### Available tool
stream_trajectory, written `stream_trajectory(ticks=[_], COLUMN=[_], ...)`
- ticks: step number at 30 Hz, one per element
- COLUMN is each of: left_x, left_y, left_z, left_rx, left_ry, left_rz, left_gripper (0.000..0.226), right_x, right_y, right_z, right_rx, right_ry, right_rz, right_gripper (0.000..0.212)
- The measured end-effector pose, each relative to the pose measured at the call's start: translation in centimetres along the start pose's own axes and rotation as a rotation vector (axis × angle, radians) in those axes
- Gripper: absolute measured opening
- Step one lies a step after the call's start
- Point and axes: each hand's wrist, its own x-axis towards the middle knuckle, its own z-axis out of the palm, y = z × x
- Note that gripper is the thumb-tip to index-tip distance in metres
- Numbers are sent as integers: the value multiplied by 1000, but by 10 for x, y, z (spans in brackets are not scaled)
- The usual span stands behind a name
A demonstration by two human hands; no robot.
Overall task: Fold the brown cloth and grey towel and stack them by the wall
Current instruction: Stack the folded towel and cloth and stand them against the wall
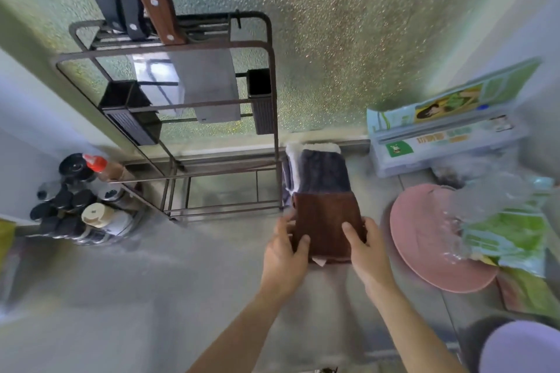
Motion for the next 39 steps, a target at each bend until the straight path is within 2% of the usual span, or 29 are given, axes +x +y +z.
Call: stream_trajectory(ticks=[3, 5, 10, 14, 18, 20, 22, 25, 28, 30, 39], left_x=[32, 56, 105, 122, 129, 132, 138, 151, 157, 158, 169], left_y=[49, 69, 73, 53, 29, 26, 28, 26, 7, -7, -34], left_z=[14, 21, 36, 43, 52, 56, 59, 64, 67, 69, 79], left_rx=[163, 326, 651, 869, 1031, 1021, 937, 850, 851, 850, 865], left_ry=[103, 159, 128, 116, 201, 232, 225, 221, 182, 150, 124], left_rz=[262, 336, 271, 206, 340, 411, 410, 348, 294, 269, 265], left_gripper=[55, 54, 64, 44, 47, 51, 54, 62, 67, 70, 83], right_x=[51, 80, 134, 148, 145, 143, 144, 159, 170, 172, 176], right_y=[-34, -55, -69, -49, -38, -38, -40, -38, -20, -6, 13], right_z=[-11, -7, 19, 30, 33, 35, 38, 44, 51, 55, 67], right_rx=[-13, -33, -187, -323, -448, -502, -596, -773, -901, -962, -1046], right_ry=[12, -17, -82, -143, -91, 22, 112, 29, -138, -190, -135], right_rz=[-64, -96, -180, -176, -220, -299, -486, -651, -683, -691, -650], right_gripper=[14, 19, 29, 32, 42, 51, 54, 53, 58, 59, 59])
